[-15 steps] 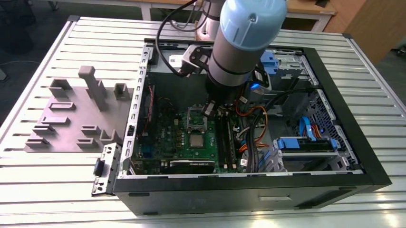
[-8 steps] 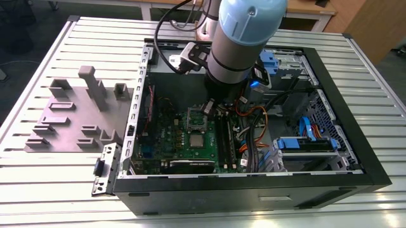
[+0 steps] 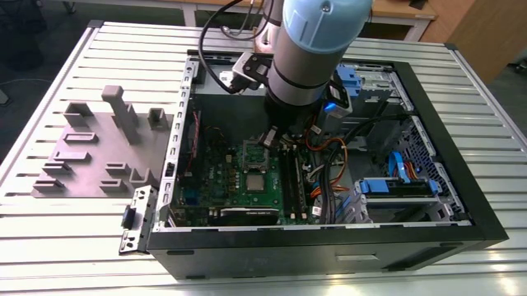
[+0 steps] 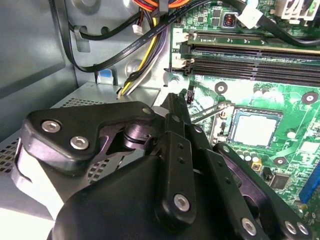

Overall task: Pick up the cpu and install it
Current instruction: 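Close the cpu cover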

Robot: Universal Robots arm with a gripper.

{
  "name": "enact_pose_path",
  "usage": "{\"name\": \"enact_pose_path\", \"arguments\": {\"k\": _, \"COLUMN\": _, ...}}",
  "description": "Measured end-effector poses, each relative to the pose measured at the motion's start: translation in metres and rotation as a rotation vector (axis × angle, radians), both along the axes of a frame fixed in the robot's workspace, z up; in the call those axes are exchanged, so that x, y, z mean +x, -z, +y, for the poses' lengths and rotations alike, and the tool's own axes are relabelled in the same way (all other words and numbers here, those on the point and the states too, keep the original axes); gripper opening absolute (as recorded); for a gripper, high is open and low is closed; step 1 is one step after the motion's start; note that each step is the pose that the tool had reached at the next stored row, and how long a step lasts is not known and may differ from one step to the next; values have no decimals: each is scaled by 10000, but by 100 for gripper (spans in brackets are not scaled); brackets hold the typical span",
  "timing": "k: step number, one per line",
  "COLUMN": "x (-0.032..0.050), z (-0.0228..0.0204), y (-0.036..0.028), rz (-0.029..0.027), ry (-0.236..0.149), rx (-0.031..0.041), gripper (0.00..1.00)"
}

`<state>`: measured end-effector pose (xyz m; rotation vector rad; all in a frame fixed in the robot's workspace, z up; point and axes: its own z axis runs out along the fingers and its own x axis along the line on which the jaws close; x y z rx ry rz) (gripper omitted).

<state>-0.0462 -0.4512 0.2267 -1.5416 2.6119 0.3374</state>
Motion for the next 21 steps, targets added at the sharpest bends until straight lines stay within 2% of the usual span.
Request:
{"name": "enact_pose_path", "arguments": {"k": 9, "x": -23, "z": 0, "y": -33, "rz": 0, "ry": 0, "rx": -59, "gripper": 11}}
{"name": "enact_pose_path", "arguments": {"k": 21, "x": -36, "z": 0, "y": -72, "rz": -1, "ry": 0, "rx": -65, "gripper": 11}}
